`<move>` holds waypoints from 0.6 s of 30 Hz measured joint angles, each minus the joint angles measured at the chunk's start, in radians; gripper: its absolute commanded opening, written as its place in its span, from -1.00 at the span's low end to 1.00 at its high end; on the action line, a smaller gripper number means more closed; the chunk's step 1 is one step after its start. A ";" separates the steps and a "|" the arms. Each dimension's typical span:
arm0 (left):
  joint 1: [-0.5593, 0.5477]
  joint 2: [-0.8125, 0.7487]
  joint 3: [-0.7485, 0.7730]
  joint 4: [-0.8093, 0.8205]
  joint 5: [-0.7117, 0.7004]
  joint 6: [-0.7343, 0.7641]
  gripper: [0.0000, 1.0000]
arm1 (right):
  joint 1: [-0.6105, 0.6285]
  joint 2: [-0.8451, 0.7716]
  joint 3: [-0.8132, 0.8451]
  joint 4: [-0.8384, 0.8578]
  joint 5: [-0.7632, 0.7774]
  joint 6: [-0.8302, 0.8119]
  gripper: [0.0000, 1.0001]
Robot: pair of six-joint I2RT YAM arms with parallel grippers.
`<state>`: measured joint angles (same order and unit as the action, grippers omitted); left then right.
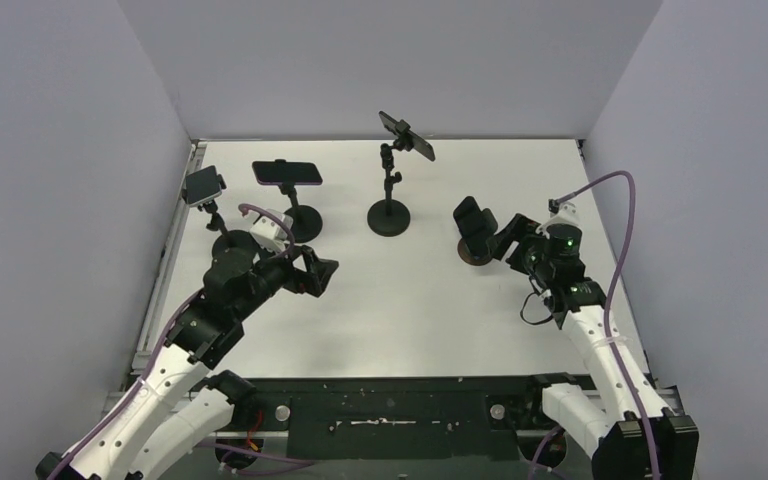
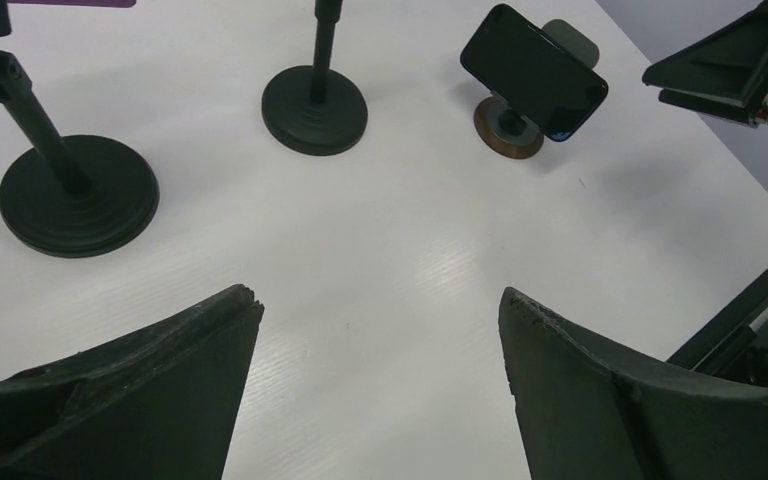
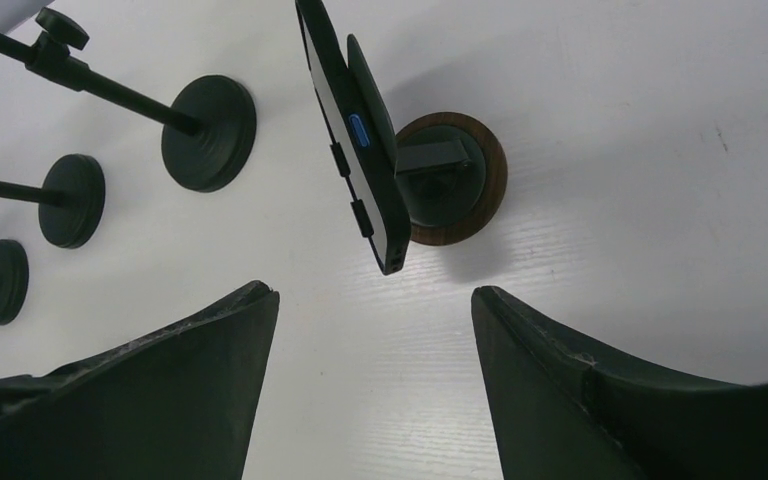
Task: Remove the phone from the phone stand
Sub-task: Move the phone stand with the phone to the center of the board.
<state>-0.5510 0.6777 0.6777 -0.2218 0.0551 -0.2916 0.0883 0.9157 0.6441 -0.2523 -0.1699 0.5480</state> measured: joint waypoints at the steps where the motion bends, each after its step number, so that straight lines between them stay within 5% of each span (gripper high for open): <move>1: 0.000 0.003 0.000 0.003 0.010 0.001 0.73 | -0.011 0.006 -0.011 0.026 -0.020 0.004 0.42; 18: -0.017 0.027 -0.015 0.038 0.047 0.032 0.67 | -0.063 0.183 -0.089 0.289 -0.117 0.018 0.12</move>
<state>-0.5678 0.7044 0.6624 -0.1837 0.1020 -0.2600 0.0257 1.0988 0.5549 0.0368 -0.2871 0.5659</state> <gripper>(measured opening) 0.842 0.580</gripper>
